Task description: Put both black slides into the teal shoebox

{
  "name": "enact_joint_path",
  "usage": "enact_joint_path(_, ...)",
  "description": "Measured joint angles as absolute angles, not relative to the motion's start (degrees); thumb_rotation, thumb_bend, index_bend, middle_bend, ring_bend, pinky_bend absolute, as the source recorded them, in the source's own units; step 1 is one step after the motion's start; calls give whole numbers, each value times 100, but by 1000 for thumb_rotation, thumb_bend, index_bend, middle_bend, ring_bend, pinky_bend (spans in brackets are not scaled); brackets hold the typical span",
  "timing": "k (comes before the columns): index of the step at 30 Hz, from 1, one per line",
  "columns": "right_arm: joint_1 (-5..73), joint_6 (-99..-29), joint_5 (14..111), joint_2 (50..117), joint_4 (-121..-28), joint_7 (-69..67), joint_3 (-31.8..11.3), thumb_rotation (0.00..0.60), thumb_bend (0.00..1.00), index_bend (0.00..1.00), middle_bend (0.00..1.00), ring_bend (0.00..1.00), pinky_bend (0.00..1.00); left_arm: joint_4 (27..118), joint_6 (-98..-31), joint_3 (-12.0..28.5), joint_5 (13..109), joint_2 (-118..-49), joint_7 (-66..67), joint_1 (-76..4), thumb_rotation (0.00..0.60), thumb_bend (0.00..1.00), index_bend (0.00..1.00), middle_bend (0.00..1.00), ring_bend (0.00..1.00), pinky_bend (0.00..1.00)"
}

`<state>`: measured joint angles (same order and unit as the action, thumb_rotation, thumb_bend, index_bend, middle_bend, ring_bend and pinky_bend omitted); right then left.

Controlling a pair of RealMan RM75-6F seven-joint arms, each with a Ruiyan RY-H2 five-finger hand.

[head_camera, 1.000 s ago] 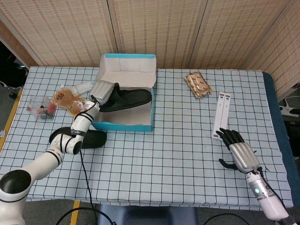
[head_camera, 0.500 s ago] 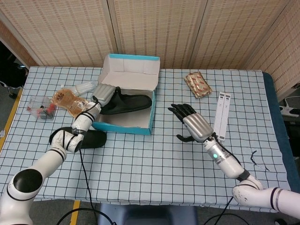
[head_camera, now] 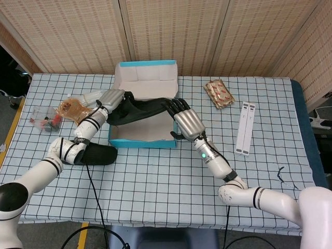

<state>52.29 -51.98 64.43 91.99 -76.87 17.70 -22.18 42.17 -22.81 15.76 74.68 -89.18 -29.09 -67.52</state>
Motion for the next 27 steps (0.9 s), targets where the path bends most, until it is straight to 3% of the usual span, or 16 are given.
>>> enact_joint_path(21, 5722, -5303, 6305, 10009, -6271, 1873, -2096, 600, 177, 179, 0, 0, 0, 4500, -2067, 1421, 7623, -8806, -3471, -6748, 600, 523, 642, 703, 577, 508)
enact_joint_path(27, 5851, -5488, 6371, 10403, -5714, 1790, -2125, 600, 177, 283, 39, 0, 0, 4640, -2021, 1421, 7665, -8737, -3657, -6760, 600, 523, 642, 703, 577, 508)
